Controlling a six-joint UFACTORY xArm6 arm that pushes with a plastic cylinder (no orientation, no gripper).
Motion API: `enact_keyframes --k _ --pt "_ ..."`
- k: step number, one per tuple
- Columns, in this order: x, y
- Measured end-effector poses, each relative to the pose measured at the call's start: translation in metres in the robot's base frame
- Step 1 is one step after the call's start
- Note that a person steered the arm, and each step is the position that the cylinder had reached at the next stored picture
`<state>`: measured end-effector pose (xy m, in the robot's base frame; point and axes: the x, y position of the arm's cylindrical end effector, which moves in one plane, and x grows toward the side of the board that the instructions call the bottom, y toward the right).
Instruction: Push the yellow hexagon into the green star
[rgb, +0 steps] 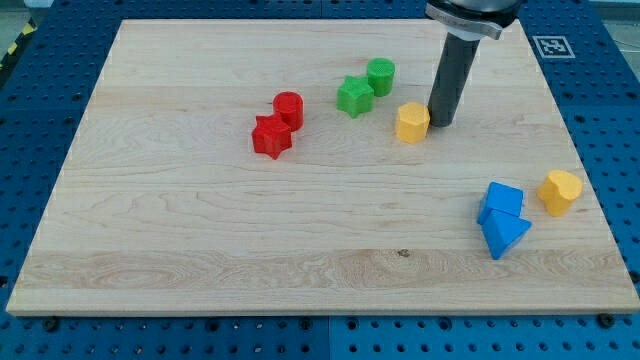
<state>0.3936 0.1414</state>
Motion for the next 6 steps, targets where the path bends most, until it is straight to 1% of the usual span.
enact_keyframes --k 2,3,4,5,6 --pt "0.020 -0.051" --pt "0.020 -0.046" --pt "0.039 -0.030" --pt "0.060 -0.038" --pt "0.054 -0.065"
